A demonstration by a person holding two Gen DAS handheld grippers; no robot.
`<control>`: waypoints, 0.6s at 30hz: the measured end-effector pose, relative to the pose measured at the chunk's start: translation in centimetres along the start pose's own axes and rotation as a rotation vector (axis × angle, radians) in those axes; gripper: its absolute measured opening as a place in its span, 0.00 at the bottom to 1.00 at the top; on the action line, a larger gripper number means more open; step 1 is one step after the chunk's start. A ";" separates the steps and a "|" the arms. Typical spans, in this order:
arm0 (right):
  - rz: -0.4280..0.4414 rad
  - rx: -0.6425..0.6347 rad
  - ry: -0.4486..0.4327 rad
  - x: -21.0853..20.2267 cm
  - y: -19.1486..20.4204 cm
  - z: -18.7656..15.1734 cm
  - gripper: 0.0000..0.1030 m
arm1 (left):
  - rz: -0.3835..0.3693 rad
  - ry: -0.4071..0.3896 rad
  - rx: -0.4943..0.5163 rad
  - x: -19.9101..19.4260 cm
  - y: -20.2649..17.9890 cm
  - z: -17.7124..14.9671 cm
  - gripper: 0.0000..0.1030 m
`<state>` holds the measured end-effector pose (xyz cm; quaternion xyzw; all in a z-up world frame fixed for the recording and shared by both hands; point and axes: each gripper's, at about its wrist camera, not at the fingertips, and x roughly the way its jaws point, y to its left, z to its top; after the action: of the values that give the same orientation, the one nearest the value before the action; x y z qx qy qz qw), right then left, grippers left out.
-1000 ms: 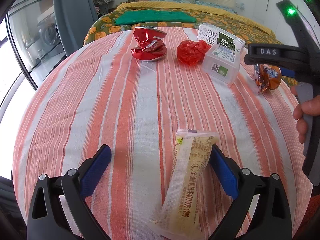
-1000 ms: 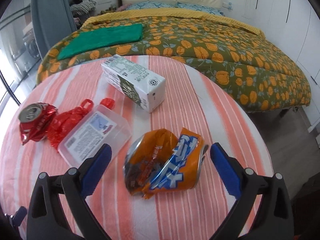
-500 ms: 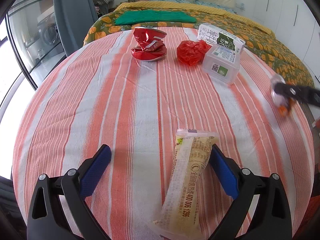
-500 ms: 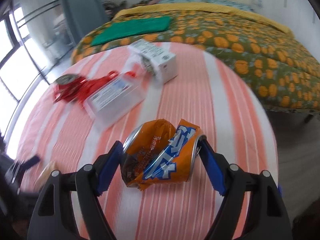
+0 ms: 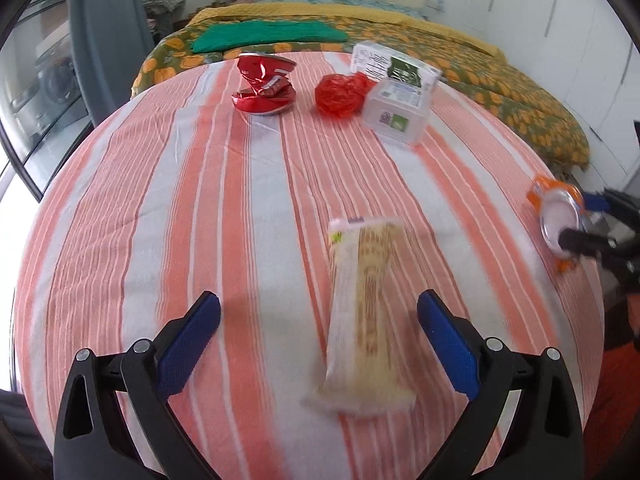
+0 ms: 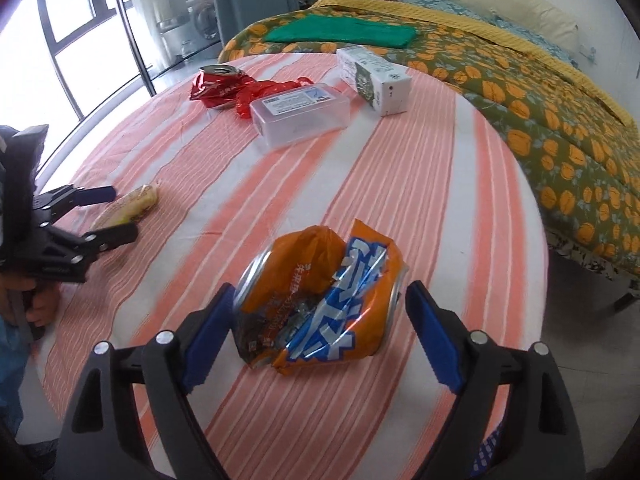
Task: Collect trash
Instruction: 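Grasp the crushed orange soda can with the right tool while the left tool holds the bread wrapper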
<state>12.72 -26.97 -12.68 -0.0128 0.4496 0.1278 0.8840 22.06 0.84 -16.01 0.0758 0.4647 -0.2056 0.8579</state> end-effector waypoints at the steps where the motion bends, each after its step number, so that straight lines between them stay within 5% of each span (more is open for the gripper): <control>1: -0.014 0.006 0.000 0.0 0.1 0.0 0.83 | -0.001 0.001 0.008 -0.1 0.1 -0.2 0.94; 5: -0.048 0.050 0.003 -0.2 0.0 -0.2 0.83 | 0.013 0.001 0.018 -0.2 0.0 -0.3 0.93; 15: -0.070 0.121 0.003 -0.5 0.2 -0.6 0.84 | 0.053 0.001 0.041 -0.2 -2.5 -0.1 0.62; 18: -0.131 0.100 -0.007 -0.4 1.6 -0.5 0.92 | 0.078 -0.007 0.017 -0.3 -2.6 -0.1 0.53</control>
<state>11.74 -25.52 -12.52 0.0024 0.4505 0.0472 0.8915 20.70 -1.38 -15.65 0.1003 0.4566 -0.1764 0.8662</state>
